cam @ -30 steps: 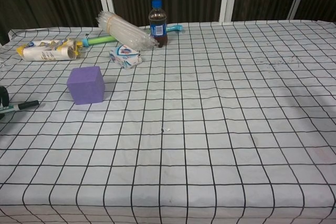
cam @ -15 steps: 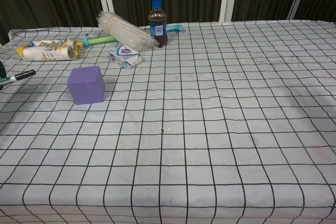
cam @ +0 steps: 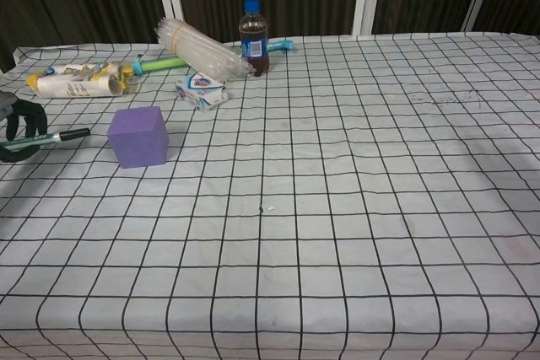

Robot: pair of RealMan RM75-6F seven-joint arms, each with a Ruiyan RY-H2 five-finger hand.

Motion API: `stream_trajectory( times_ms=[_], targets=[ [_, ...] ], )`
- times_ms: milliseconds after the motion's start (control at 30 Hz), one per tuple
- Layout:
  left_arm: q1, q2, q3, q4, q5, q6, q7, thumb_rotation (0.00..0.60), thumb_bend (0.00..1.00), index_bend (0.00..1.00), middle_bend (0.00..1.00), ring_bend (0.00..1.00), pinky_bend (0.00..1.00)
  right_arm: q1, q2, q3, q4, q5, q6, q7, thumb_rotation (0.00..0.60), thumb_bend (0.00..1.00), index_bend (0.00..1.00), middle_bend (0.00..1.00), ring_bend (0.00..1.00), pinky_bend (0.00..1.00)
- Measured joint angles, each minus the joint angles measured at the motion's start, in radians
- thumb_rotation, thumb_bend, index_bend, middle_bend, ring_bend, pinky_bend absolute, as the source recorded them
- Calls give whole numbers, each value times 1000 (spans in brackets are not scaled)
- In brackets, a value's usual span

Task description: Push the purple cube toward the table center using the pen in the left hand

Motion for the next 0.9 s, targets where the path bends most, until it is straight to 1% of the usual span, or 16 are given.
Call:
stream_trajectory(
  times_ms=[100, 367, 767, 900],
  targets=[
    [-15, -15, -9, 5, -7, 12, 1, 600, 488, 786, 740, 563, 329, 1, -1, 1, 0, 3, -2, -3, 600, 375, 0, 0, 0, 0],
    [-60, -48, -33, -10, -28, -4, 2, 600, 489, 785, 741, 563, 329, 0, 6, 3, -1, 2, 1, 11, 600, 375, 0, 0, 0, 0],
    [-94, -87, -19, -44, -9, 28, 64, 600, 490, 786, 745, 563, 329, -10, 20, -1, -2, -14, 23, 41, 600, 375, 0, 0, 0, 0],
    [-106, -98, -19, -69, -6, 54, 77, 600, 490, 786, 747, 564, 329, -12, 24, -2, -2, -19, 26, 52, 600, 375, 0, 0, 0, 0]
  ],
)
